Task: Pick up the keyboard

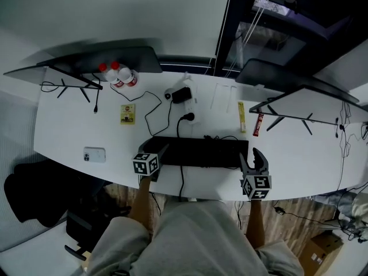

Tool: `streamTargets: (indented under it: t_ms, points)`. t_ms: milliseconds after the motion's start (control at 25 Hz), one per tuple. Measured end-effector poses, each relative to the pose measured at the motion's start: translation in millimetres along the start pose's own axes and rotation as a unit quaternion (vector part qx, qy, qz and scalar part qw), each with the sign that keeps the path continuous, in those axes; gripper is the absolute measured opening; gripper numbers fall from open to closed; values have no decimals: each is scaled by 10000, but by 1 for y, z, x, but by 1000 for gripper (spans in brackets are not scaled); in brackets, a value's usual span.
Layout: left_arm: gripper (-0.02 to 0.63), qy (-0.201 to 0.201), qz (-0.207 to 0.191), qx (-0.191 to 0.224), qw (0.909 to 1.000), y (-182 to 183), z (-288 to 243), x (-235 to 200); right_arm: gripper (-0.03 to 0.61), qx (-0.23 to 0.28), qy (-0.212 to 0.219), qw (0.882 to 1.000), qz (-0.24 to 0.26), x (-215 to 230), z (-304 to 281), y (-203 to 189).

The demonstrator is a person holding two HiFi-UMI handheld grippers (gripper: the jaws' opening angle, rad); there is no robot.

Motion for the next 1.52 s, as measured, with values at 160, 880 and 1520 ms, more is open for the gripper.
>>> streamTargets:
  t_ms: [160, 880, 1520]
  points:
    - [318, 15, 15, 48, 10000, 1, 1, -1, 232, -22, 17, 9999, -128, 2, -1, -2]
    - [318, 23, 68, 87, 9999, 1, 1, -1, 365, -551, 144, 9903, -1268, 13, -37, -59]
    - [318, 16, 261, 176, 9995, 3, 0, -1, 390, -957, 57, 9829, -1572, 19, -64, -87]
Point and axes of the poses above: the fingertips, and each gripper's own axes: z backward along the fingers, x to its right, y out of its top, the point moved 1 cm from there along z, backward along the fingers, and after that the axes turned 6 degrees about x, right-handed, at the moved point
